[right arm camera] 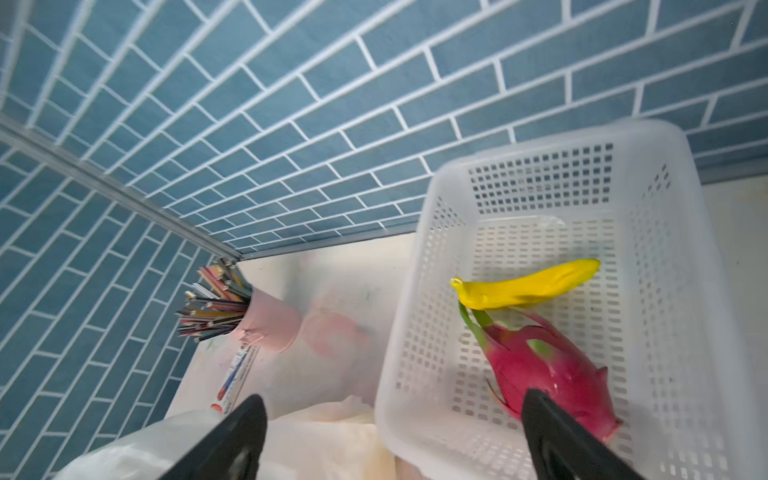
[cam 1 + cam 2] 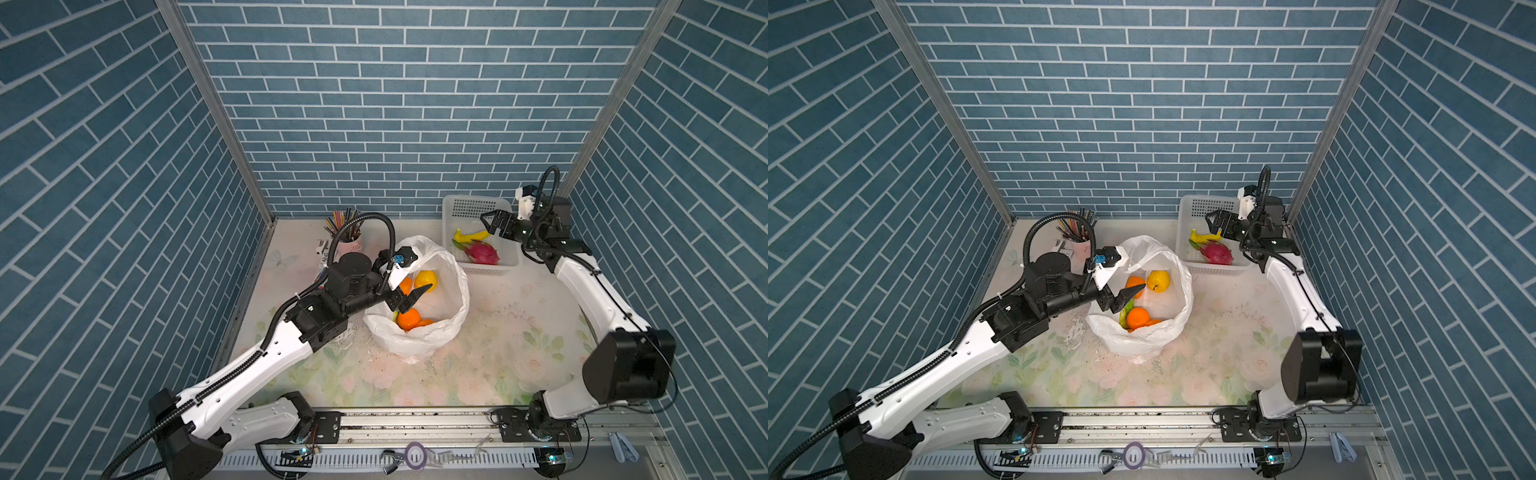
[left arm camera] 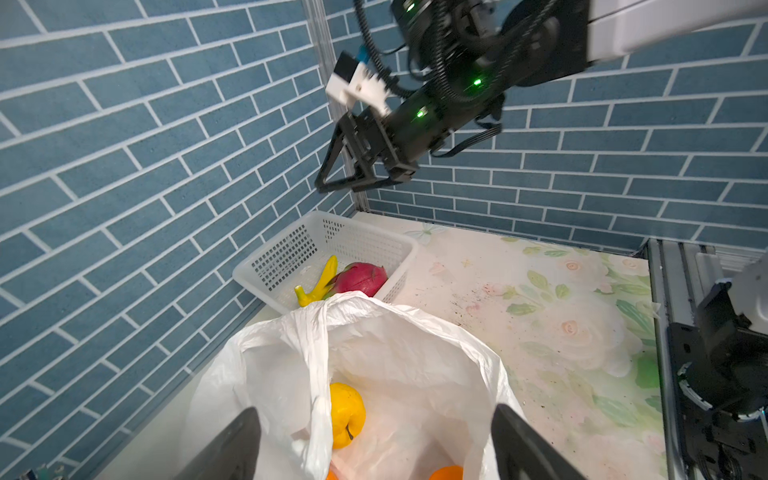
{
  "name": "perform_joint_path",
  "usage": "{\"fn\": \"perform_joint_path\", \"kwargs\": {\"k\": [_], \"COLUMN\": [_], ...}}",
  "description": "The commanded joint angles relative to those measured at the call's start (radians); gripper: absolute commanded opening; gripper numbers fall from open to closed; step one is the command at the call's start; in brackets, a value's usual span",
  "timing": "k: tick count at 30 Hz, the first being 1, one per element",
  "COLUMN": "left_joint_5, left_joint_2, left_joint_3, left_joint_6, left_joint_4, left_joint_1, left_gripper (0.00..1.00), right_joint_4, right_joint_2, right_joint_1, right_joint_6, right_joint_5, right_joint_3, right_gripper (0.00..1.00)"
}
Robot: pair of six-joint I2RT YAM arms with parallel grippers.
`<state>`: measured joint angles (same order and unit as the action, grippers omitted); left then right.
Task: Untie the knot of the plastic bag and take out the fruit
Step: 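Lower the dragon fruit into the basket and open the right gripper, then reach the left gripper into the bag while the right returns beside it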
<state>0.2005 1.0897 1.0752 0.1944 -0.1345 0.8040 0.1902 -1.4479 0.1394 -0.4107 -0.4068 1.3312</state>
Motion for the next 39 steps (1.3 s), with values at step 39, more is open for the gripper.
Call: {"fn": "perform_joint_path", "kwargs": {"k": [39], "left_joint_5": [-0.446], "left_joint_2": [0.682], "left_joint_3": [0.326], "left_joint_6": [-0.41], "left_joint_4": [-0.372], "left_joint_1": [0.017], "left_gripper": [0.63], "right_joint_4": [0.179], "right_joint_2": [0.664], "right_joint_1": [0.624], "right_joint_6": [-0.197], "right_joint_5": [0.318], "right_joint_3": [-0.487], "right_gripper": [0.86]}}
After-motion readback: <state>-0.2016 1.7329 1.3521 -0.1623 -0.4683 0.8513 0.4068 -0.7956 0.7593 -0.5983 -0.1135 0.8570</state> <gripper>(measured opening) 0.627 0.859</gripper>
